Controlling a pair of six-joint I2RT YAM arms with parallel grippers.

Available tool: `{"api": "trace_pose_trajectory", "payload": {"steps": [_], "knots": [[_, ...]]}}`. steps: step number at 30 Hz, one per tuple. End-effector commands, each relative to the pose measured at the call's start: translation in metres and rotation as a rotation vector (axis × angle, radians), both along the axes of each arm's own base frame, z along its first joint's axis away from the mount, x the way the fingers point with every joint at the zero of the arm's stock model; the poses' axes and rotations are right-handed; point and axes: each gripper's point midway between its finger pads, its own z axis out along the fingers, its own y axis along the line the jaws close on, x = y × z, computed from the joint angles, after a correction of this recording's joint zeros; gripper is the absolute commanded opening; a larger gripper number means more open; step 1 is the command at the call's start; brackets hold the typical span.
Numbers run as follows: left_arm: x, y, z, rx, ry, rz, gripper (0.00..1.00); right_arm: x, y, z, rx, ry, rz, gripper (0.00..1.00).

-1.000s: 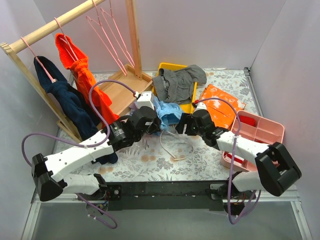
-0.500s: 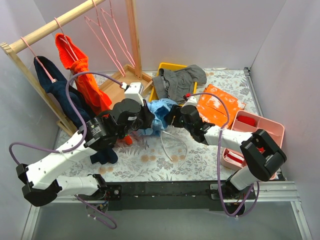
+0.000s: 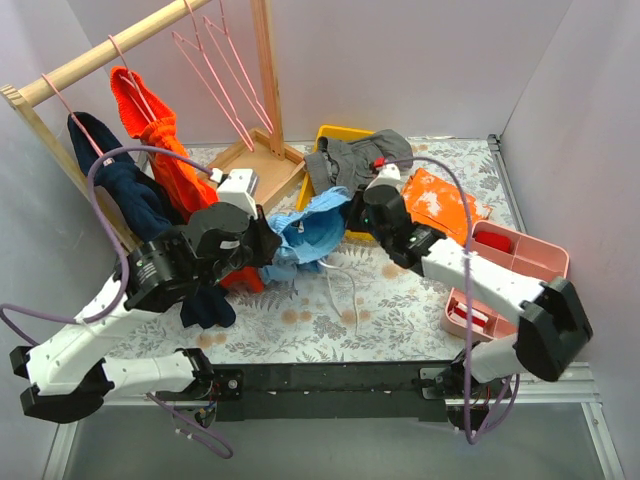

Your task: Place the shorts on the hanger

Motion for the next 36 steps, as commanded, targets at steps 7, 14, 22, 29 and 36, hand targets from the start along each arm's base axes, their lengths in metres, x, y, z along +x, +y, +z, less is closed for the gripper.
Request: {"api": "trace_pose_trajectory", "payload": {"steps": [7, 14, 22, 29, 36], "knots": [[-0.002, 0.059, 0.042, -0.015, -0.116, 0.153, 0.0, -0.078, -0.068, 0.232, -0.058, -0.33, -0.034, 0.01], [0.016, 0.049, 0.042, 0.024, -0.144, 0.198, 0.0, -0.092, -0.065, 0.274, -0.119, -0.362, -0.015, 0.01], [0.043, -0.001, -0.031, -0.016, -0.025, 0.091, 0.0, -0.025, -0.073, 0.131, -0.343, -0.047, -0.07, 0.01], [0.055, -0.033, -0.132, -0.037, 0.126, -0.01, 0.03, -0.006, -0.09, -0.018, -0.348, 0.272, 0.027, 0.01], [0.035, -0.032, -0.066, -0.101, 0.004, -0.141, 0.45, -0.02, -0.076, -0.019, -0.275, 0.255, 0.118, 0.23]]}}
